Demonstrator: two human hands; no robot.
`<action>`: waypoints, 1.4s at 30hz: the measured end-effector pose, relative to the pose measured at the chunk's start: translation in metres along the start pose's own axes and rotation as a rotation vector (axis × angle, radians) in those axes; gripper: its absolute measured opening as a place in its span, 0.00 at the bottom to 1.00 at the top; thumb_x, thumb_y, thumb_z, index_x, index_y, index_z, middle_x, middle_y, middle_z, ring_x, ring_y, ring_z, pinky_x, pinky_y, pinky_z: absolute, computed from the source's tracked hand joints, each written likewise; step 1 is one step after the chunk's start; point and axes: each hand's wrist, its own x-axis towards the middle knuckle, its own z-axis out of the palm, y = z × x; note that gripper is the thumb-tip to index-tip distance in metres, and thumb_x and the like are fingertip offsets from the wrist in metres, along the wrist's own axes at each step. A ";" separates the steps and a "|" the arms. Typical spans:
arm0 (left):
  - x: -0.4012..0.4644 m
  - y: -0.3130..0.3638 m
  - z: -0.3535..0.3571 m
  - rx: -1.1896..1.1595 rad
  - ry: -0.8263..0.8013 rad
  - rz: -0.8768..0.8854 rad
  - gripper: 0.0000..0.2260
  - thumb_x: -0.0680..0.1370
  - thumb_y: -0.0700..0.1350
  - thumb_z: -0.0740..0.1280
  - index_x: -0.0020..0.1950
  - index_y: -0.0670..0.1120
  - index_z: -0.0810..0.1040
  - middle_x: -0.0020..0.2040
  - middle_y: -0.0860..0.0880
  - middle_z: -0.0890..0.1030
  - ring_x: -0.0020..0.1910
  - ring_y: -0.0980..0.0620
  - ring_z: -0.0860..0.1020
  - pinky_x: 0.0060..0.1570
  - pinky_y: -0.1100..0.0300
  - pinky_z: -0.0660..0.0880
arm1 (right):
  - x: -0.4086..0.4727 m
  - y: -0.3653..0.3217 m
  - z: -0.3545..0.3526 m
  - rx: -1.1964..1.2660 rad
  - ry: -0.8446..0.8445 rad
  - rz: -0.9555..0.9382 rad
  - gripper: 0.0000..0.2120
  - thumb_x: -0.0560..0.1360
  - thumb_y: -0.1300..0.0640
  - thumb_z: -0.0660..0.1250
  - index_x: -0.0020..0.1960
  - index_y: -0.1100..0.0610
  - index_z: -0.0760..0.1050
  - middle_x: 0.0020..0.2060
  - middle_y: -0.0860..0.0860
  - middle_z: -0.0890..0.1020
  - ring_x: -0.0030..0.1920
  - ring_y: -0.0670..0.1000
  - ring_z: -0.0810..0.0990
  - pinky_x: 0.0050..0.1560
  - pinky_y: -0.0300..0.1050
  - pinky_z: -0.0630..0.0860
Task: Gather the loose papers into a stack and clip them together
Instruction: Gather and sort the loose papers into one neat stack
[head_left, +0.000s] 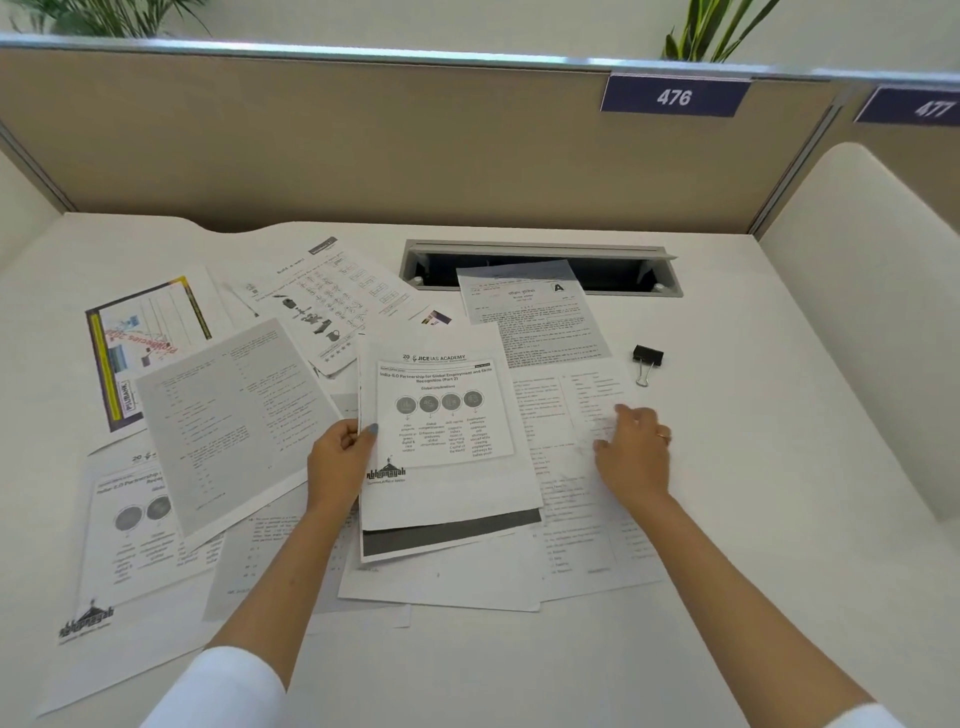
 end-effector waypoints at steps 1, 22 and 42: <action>0.000 0.000 0.000 0.000 0.000 0.003 0.06 0.78 0.46 0.67 0.47 0.44 0.79 0.42 0.47 0.82 0.41 0.51 0.78 0.43 0.57 0.75 | 0.002 0.004 -0.005 -0.023 -0.004 0.079 0.27 0.75 0.53 0.69 0.69 0.64 0.65 0.65 0.62 0.68 0.64 0.65 0.66 0.60 0.55 0.70; -0.001 0.000 -0.002 -0.011 -0.028 0.013 0.08 0.78 0.46 0.67 0.47 0.42 0.80 0.45 0.41 0.84 0.42 0.50 0.78 0.47 0.51 0.77 | 0.044 -0.045 -0.105 0.317 0.728 -0.278 0.12 0.79 0.59 0.61 0.44 0.64 0.79 0.40 0.59 0.83 0.38 0.55 0.77 0.35 0.35 0.59; -0.002 0.001 -0.011 -0.188 -0.101 -0.095 0.20 0.81 0.56 0.59 0.37 0.43 0.72 0.32 0.46 0.72 0.31 0.53 0.70 0.34 0.60 0.66 | 0.034 -0.129 0.017 0.527 -0.257 -0.049 0.22 0.75 0.71 0.55 0.69 0.63 0.68 0.55 0.56 0.77 0.53 0.54 0.75 0.50 0.42 0.73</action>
